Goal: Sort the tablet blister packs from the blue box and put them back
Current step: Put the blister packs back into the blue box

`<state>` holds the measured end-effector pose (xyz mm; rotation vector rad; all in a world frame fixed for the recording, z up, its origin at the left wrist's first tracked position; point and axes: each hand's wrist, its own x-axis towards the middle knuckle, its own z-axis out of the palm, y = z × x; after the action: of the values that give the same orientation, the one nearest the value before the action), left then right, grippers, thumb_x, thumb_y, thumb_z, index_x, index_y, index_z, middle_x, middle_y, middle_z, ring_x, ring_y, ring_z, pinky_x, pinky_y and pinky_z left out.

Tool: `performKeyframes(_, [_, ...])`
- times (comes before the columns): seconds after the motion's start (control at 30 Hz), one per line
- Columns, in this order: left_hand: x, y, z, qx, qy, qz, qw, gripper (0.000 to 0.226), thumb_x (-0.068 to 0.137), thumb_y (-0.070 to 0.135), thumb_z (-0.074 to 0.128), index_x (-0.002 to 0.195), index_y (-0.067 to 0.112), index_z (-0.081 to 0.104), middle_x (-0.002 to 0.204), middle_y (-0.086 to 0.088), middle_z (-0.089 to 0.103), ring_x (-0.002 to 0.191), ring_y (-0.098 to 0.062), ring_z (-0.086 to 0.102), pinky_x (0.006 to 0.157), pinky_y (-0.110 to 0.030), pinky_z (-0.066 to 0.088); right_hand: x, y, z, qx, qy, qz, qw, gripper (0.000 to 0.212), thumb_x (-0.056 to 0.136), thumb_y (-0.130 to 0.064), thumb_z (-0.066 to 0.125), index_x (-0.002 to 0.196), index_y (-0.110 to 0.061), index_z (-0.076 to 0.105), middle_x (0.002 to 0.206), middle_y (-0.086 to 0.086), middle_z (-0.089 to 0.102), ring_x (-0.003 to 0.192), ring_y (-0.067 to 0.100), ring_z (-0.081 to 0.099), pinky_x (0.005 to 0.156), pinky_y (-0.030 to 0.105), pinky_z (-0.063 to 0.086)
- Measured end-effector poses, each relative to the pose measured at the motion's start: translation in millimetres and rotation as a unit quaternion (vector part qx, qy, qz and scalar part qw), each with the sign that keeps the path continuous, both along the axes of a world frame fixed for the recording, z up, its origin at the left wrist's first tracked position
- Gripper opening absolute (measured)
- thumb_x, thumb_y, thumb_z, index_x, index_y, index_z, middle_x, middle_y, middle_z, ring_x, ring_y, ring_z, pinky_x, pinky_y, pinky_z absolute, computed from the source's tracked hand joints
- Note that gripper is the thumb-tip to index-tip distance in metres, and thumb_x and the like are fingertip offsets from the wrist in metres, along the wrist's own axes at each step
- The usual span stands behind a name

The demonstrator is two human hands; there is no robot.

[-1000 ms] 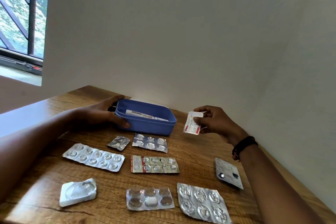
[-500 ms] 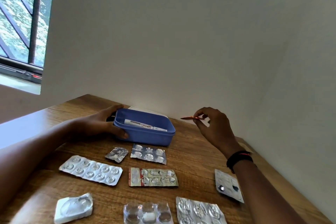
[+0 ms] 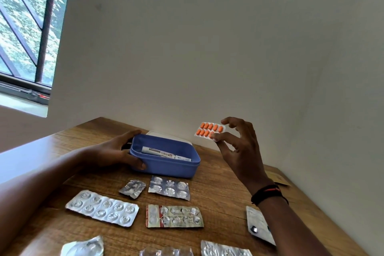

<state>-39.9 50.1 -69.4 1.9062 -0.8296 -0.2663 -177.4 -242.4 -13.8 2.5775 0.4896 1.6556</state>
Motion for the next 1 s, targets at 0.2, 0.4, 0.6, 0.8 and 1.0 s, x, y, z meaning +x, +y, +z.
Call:
performKeyframes(0.2, [-1,1,0,0.014,-0.001,0.016,1.000,0.126,0.038,0.054,0.085,0.147,0.030,0.027,0.137,0.004,0.051,0.122,-0.014,0.050,0.107,-0.039,0.043,6,11,-9,0.088,0.086,0.063,0.990,0.022,0.077,-0.012,0.080,0.098,-0.016,0.074,0.087,-0.006,0.071,0.074,0.007,0.063,0.068,0.025,0.054])
performKeyframes(0.4, [-1,-1,-1,0.007,-0.007,0.006,1.000,0.119,0.041,0.054,0.088,0.145,0.033,0.033,0.131,0.010,0.056,0.120,-0.009,0.054,0.106,-0.038,0.044,20,31,-27,0.335,0.241,0.103,0.905,0.019,0.073,-0.023,0.083,0.084,-0.023,0.068,0.076,-0.007,0.071,0.070,0.001,0.066,0.057,0.010,0.049])
performKeyframes(0.6, [-2,-1,-1,0.025,-0.009,0.004,1.000,0.123,0.040,0.057,0.086,0.147,0.035,0.028,0.136,0.011,0.051,0.119,-0.007,0.050,0.107,-0.035,0.041,24,33,-35,0.361,0.287,0.060,0.885,0.003,0.083,-0.025,0.075,0.081,-0.024,0.072,0.075,-0.017,0.068,0.071,-0.012,0.062,0.055,0.008,0.046])
performKeyframes(0.8, [-2,-2,0,0.027,0.001,0.004,1.000,0.123,0.039,0.058,0.084,0.146,0.037,0.027,0.130,0.014,0.050,0.117,-0.005,0.049,0.098,-0.028,0.043,8,7,-5,0.350,0.349,0.020,0.869,0.014,0.083,-0.025,0.075,0.089,-0.012,0.073,0.071,-0.008,0.067,0.057,-0.004,0.056,0.053,0.007,0.040])
performKeyframes(1.0, [-2,-4,0,0.022,0.008,-0.001,1.000,0.112,0.047,0.051,0.084,0.143,0.038,0.028,0.116,0.027,0.049,0.105,0.004,0.050,0.078,-0.015,0.041,-33,-53,18,0.234,0.659,-0.161,0.696,0.048,0.064,-0.041,0.087,0.103,-0.023,0.067,0.078,-0.011,0.068,0.071,0.005,0.061,0.057,0.023,0.051])
